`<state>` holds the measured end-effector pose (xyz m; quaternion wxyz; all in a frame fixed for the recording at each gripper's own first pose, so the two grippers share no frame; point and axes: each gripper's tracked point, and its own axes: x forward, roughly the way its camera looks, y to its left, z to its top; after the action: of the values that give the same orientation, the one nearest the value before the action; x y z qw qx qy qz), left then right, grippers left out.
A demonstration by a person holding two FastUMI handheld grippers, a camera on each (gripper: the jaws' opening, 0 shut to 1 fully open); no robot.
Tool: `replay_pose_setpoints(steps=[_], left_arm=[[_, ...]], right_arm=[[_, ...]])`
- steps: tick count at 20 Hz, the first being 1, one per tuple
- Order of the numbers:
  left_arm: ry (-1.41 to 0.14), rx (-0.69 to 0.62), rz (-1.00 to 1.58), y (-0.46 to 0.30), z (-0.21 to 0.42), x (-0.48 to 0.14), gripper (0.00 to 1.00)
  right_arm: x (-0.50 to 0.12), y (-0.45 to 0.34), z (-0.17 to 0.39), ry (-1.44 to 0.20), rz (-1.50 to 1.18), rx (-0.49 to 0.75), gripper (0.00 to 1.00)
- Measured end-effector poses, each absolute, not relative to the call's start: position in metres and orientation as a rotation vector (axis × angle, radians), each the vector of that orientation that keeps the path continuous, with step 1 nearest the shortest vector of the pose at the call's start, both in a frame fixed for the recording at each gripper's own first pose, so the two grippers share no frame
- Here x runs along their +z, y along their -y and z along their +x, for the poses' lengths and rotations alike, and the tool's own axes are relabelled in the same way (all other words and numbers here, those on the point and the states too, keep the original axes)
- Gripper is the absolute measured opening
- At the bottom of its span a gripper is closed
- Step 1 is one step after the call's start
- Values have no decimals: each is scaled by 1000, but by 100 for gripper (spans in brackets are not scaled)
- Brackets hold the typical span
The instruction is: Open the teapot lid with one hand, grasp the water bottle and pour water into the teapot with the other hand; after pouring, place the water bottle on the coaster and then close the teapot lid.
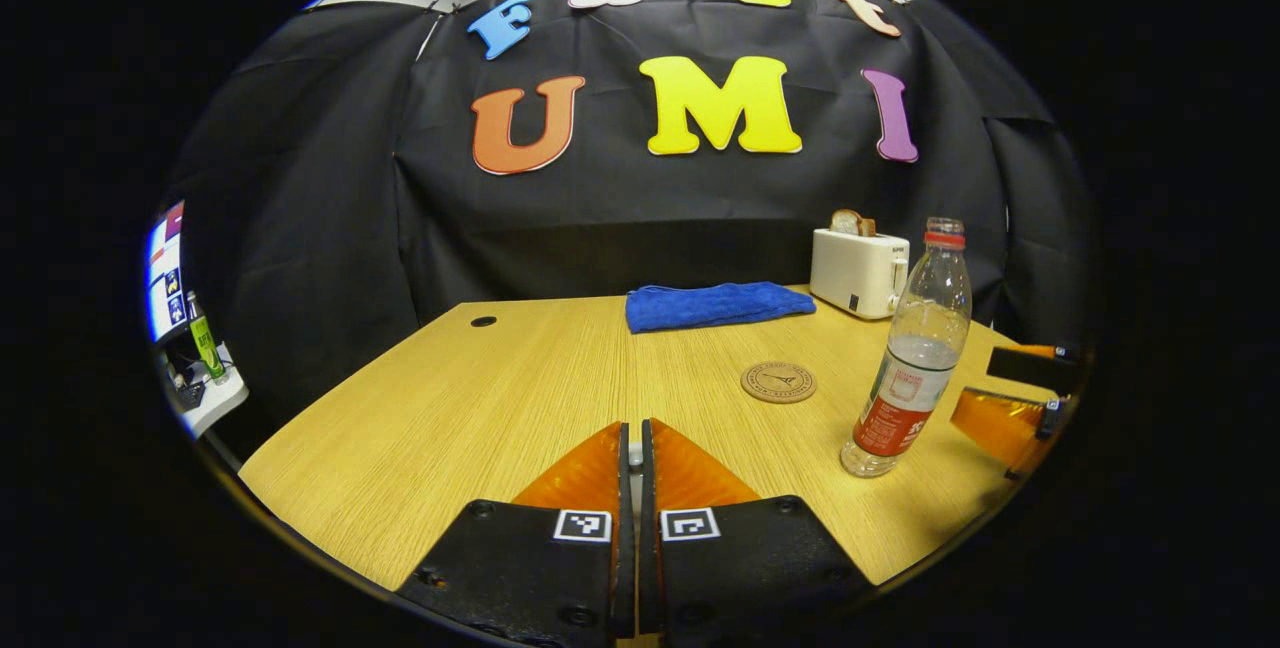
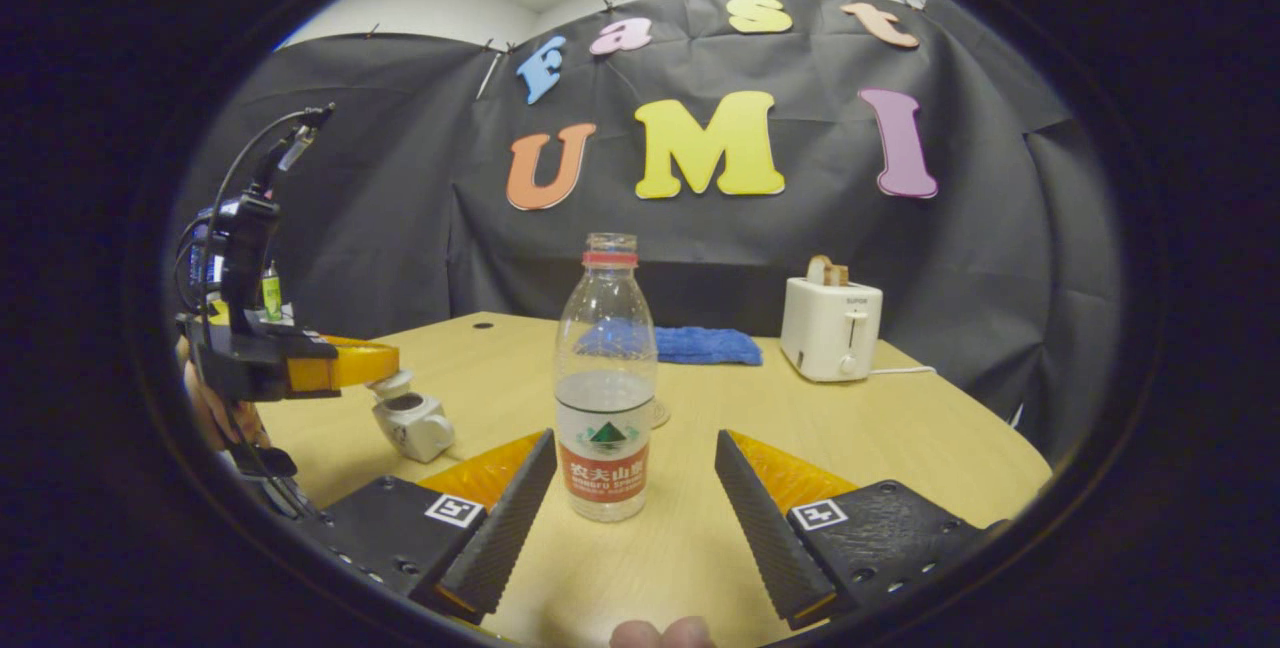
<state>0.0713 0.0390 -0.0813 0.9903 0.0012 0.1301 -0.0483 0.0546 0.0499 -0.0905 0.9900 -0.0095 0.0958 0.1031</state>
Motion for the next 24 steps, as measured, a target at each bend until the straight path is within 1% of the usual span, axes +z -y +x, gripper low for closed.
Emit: replay_pose_setpoints(steps=[4,5,7,13,14,16,17,18,20,21,24], left_arm=[[-212,-74,-34,-51,58,-64,4],[-203,-67,-36,-55,55,-61,4],[-186,-51,-32,-64,52,-55,4],[-163,-22,-54,-83,45,-52,4],[-158,-23,-60,-84,44,-51,4],[-151,-25,-67,-86,44,-51,4],[-146,-23,-73,-88,44,-51,4],[-142,-21,-82,-91,44,-51,4],[-135,-16,-97,-95,46,-49,4],[-133,-13,-100,-98,45,-50,4],[-131,-8,-99,-103,45,-53,4]], right_arm=[[-99,-61,73,-225,18,231,99],[-102,-66,77,-231,23,240,96],[-104,-73,83,-241,31,246,96],[-98,-80,97,-221,13,204,96],[-97,-78,97,-218,-1,188,93],[-93,-77,101,-213,-52,169,76],[-91,-78,100,-209,-79,168,76],[-86,-79,101,-199,-114,165,74],[-75,-75,105,-176,-230,132,74],[-71,-76,106,-159,-305,120,70],[-61,-82,109,-112,-517,117,71]])
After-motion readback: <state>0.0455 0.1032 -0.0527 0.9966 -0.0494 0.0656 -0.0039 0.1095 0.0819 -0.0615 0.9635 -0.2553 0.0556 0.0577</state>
